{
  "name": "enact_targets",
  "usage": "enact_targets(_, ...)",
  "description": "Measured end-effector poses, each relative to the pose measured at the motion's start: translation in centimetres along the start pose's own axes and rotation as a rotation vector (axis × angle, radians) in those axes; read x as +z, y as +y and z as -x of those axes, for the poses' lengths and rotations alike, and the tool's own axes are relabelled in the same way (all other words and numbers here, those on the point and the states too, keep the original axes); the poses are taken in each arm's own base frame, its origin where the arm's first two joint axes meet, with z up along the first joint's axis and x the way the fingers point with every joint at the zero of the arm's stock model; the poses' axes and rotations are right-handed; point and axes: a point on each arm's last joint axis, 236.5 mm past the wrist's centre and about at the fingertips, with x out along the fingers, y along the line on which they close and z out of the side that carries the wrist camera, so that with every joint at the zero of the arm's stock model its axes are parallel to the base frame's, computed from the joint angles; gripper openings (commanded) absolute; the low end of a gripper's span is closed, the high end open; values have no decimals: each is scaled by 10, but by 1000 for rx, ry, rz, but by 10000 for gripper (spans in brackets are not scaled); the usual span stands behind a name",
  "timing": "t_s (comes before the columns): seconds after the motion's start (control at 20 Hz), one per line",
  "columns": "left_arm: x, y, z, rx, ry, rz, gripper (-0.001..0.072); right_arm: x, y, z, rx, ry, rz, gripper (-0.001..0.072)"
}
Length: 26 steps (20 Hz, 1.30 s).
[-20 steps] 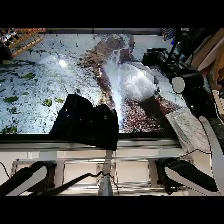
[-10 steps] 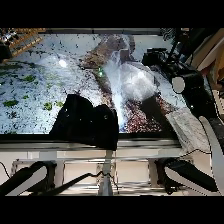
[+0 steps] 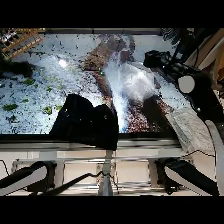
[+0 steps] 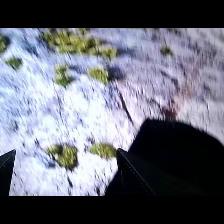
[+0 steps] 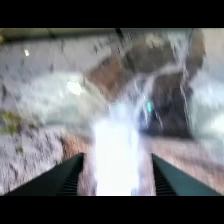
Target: Fold the clothes and pants, and hang the long-sleeved shirts on hangers.
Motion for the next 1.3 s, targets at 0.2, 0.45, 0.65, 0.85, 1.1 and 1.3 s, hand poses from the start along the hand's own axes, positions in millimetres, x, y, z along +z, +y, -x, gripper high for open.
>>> enact_targets(0.2, -102, -25, -18, -212, 336, 7, 686, -121, 7, 27, 92, 482, -2, 583)
enact_targets(0.45, -192, -55, -29, -427, 525, 68, 689, -255, 67, 63, 402, 884, -25, 637)
enact_targets(0.65, -207, -77, -52, -532, 498, 41, 689, -304, 100, 57, 538, 991, -18, 615)
enact_targets(0.85, -187, -108, -65, -668, 385, 13, 696, -329, 122, 39, 619, 1022, -14, 557)
enact_targets(1.1, -175, -152, -96, -712, 337, -53, 261, -309, 152, 6, 685, 947, 27, 34)
enact_targets(1.3, -123, -168, -119, -657, 198, -66, 13, -229, 136, -66, 521, 671, 40, 34)
